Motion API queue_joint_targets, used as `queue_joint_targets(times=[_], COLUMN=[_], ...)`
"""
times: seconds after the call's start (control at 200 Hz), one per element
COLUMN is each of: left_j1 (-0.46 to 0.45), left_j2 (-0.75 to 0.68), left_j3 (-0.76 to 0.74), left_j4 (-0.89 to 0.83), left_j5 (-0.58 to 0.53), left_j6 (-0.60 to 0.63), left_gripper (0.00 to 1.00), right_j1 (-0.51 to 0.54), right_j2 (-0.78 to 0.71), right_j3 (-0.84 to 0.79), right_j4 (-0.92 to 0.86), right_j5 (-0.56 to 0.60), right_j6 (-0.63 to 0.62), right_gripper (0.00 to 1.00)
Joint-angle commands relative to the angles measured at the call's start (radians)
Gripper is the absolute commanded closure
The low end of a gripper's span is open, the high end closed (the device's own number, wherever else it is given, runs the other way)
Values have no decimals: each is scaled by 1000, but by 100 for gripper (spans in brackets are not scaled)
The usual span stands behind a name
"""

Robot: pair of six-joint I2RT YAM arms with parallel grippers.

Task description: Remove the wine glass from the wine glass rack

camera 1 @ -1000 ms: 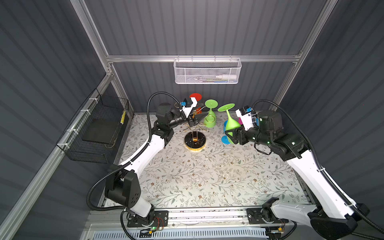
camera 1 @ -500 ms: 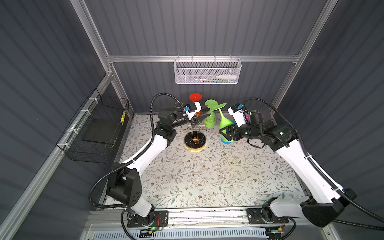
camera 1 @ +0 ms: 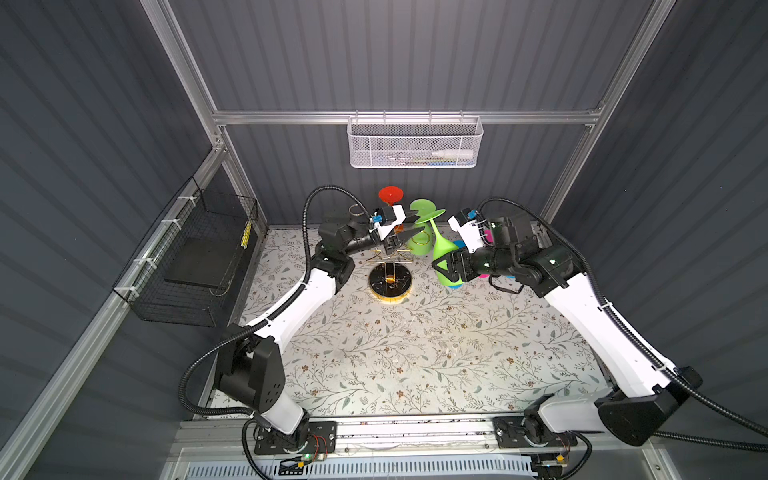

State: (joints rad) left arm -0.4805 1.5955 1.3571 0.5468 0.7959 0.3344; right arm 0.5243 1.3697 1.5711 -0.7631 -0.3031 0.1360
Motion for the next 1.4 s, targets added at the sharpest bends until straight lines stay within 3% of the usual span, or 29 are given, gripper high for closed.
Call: queue_joint_targets(times=[0.0,0.27,0.55,0.64,0.905,1.121,1.396], left_j1=[-12,-18,-20,-20,-21,-20,-20], left_j2=[12,8,-1,-6,-31,-64,-115], left_j3=[37,37,35,28,-23,-54,-83], left_j4=[0,-9,-5,-1,60,41,-34], left_j5=[-1,-18,-40,-53,-124,-238,-395], left_j6=[39,60,65,66,18,-93,-394], left_gripper=[59,65,79,85,97,100,100], right_j1=[4,15,26,25,24,6,-143], right_j2=[8,23,16,13,-21,-78,-280], right_j3=[22,20,7,6,-31,-75,-243], right_j4=[15,22,33,34,91,192,432], right_j5=[-23,-68,-70,-66,-55,-67,-132], right_j6=[14,28,38,40,64,106,229], right_gripper=[53,53,52,46,15,5,2])
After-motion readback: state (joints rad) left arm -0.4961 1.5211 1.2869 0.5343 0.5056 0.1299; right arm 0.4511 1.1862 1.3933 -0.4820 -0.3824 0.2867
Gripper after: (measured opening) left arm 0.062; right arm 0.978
